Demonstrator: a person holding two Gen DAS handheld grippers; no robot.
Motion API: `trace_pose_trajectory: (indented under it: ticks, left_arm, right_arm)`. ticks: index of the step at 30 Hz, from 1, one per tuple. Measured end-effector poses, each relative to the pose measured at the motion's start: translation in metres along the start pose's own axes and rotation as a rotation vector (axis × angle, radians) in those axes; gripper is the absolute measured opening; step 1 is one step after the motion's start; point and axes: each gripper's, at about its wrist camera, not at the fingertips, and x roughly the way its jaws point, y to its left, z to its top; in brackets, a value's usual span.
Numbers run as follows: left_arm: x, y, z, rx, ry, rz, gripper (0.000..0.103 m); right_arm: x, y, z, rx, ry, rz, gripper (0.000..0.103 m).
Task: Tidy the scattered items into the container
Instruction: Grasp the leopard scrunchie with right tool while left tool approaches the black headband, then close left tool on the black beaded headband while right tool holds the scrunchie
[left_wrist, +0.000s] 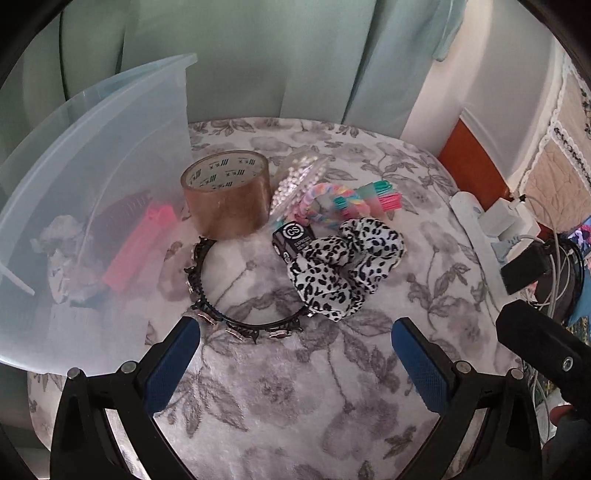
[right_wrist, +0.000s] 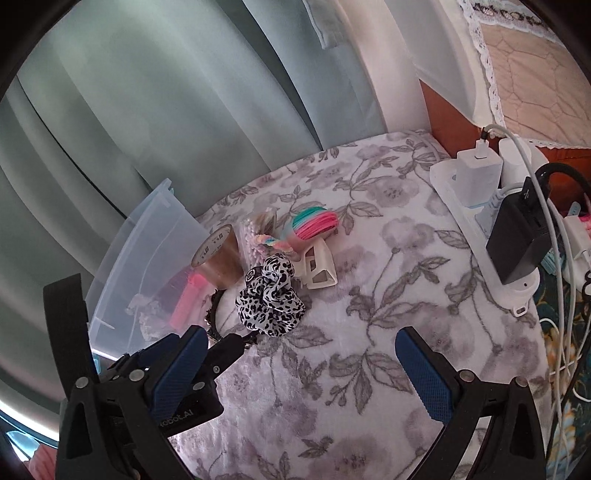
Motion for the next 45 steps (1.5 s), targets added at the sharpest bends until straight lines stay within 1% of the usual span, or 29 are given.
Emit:
trace_pose_trajectory:
  ticks: [5, 6, 8, 9, 11, 12, 14, 17, 18, 19, 20, 22, 24, 25, 26, 29, 32, 33, 34, 39, 41, 42, 45]
  left_arm:
    - [0.011, 0.007, -0.002, -0.033, 0.002, 0.042, 0.103]
    - [0.014, 0.009, -0.002, -0.045, 0.006, 0.044, 0.103]
    - [0.018, 0.014, -0.003, -0.074, 0.018, 0.057, 0.103]
    - [0.019, 0.016, -0.004, -0.086, 0.025, 0.069, 0.103]
    - [0.020, 0.019, -0.004, -0.103, 0.027, 0.067, 0.103]
    - [0.020, 0.020, -0.005, -0.107, 0.025, 0.065, 0.103]
    - [0.021, 0.021, -0.006, -0.103, 0.023, 0.085, 0.102]
    - [0.022, 0.024, -0.006, -0.115, 0.028, 0.088, 0.100]
    - [0.023, 0.026, -0.005, -0.123, 0.027, 0.084, 0.099]
    - [0.023, 0.028, -0.005, -0.129, 0.029, 0.079, 0.099]
    - [0.024, 0.031, -0.003, -0.136, 0.032, 0.077, 0.099]
    - [0.026, 0.034, -0.003, -0.155, 0.041, 0.079, 0.099]
    - [0.028, 0.037, -0.004, -0.171, 0.051, 0.071, 0.099]
    - [0.028, 0.038, -0.003, -0.178, 0.055, 0.068, 0.099]
    - [0.028, 0.039, -0.003, -0.184, 0.055, 0.064, 0.099]
    - [0.028, 0.041, -0.003, -0.202, 0.047, 0.047, 0.097]
    - [0.030, 0.043, -0.003, -0.236, 0.043, 0.039, 0.097]
    - [0.031, 0.044, -0.004, -0.250, 0.047, 0.040, 0.095]
    - [0.033, 0.044, -0.004, -0.267, 0.052, 0.044, 0.090]
    - [0.047, 0.047, -0.004, -0.334, 0.095, 0.082, 0.072]
    - [0.051, 0.046, -0.004, -0.346, 0.100, 0.106, 0.067]
    - [0.052, 0.047, -0.003, -0.354, 0.104, 0.117, 0.063]
    - [0.054, 0.051, -0.003, -0.388, 0.101, 0.131, 0.058]
  right_arm:
    - [0.024, 0.002, 0.000, -0.004, 0.051, 0.005, 0.084]
    - [0.029, 0.003, 0.001, -0.005, 0.057, 0.008, 0.083]
    - [0.037, 0.005, 0.002, -0.012, 0.066, 0.016, 0.076]
    - [0.042, 0.006, 0.003, -0.014, 0.070, 0.022, 0.075]
    - [0.050, 0.008, 0.005, -0.012, 0.081, 0.038, 0.069]
    - [0.055, 0.009, 0.006, -0.013, 0.088, 0.047, 0.067]
    - [0.063, 0.011, 0.008, -0.014, 0.094, 0.058, 0.059]
    - [0.076, 0.014, 0.012, -0.014, 0.102, 0.069, 0.058]
    - [0.080, 0.015, 0.013, -0.015, 0.106, 0.071, 0.056]
    - [0.084, 0.016, 0.014, -0.014, 0.110, 0.074, 0.051]
    - [0.088, 0.016, 0.015, -0.013, 0.112, 0.074, 0.049]
    - [0.095, 0.017, 0.016, -0.007, 0.119, 0.076, 0.048]
    - [0.100, 0.016, 0.016, 0.004, 0.120, 0.084, 0.039]
    - [0.101, 0.015, 0.016, 0.010, 0.114, 0.085, 0.027]
    - [0.101, 0.013, 0.016, 0.015, 0.107, 0.083, 0.020]
    - [0.094, 0.006, 0.017, 0.041, 0.068, 0.074, 0.016]
    - [0.082, -0.008, 0.019, 0.082, 0.029, 0.050, 0.016]
    - [0.078, -0.012, 0.019, 0.096, 0.021, 0.047, 0.016]
    - [0.075, -0.017, 0.019, 0.107, 0.014, 0.041, 0.016]
    - [0.064, -0.033, 0.018, 0.149, 0.009, 0.024, 0.016]
    - [0.063, -0.035, 0.015, 0.157, 0.015, 0.027, 0.016]
    - [0.063, -0.035, 0.014, 0.157, 0.019, 0.030, 0.016]
    - [0.063, -0.034, 0.011, 0.147, 0.025, 0.041, 0.016]
